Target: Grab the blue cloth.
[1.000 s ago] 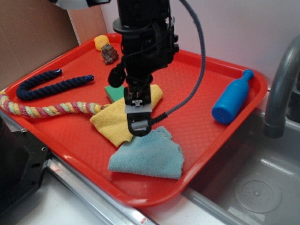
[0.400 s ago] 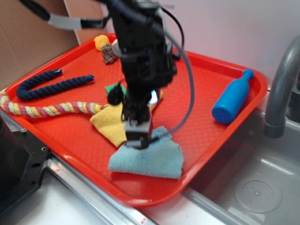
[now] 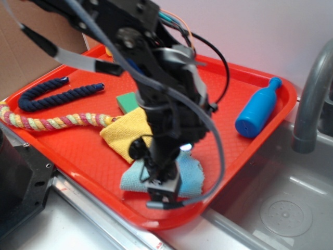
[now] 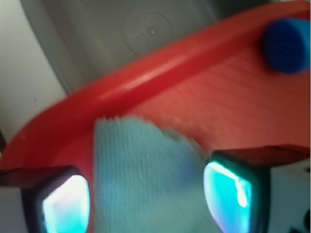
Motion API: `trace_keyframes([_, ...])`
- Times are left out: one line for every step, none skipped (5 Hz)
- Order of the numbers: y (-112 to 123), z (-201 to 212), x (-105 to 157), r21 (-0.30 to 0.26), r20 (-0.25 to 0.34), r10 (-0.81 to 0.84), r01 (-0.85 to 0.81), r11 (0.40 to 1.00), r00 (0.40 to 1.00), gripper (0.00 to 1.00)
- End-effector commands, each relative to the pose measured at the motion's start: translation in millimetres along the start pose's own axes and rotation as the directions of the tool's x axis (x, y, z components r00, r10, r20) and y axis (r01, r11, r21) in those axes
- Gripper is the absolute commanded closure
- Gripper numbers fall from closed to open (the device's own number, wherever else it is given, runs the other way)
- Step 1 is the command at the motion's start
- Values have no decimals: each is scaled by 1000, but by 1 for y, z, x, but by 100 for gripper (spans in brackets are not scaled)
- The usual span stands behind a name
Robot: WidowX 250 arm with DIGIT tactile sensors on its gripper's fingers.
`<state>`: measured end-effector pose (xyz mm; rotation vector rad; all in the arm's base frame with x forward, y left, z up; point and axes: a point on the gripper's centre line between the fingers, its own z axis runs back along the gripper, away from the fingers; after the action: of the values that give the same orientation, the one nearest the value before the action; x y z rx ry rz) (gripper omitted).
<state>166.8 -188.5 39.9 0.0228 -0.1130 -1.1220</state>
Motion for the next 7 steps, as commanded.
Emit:
trace_keyframes([-29,-19,-21,-60,14,32,-31,998,999,0])
trace_keyframes([-35,-21,-34,-83,-21,53,-55,995,998,0])
trace_keyframes([-36,-21,-51,-112,-81,96,-105,988,992,0])
trace_keyframes([-20,-13,-63,-94,-72,120,-127,987,990,0])
trace_keyframes([3,8,-75,-80,-81,84,-90,993,993,0])
trace_keyframes([10,2,-78,-105,-107,39,-50,993,993,0])
trace_keyframes([14,-3,-62,-130,-128,-32,15,991,991,0])
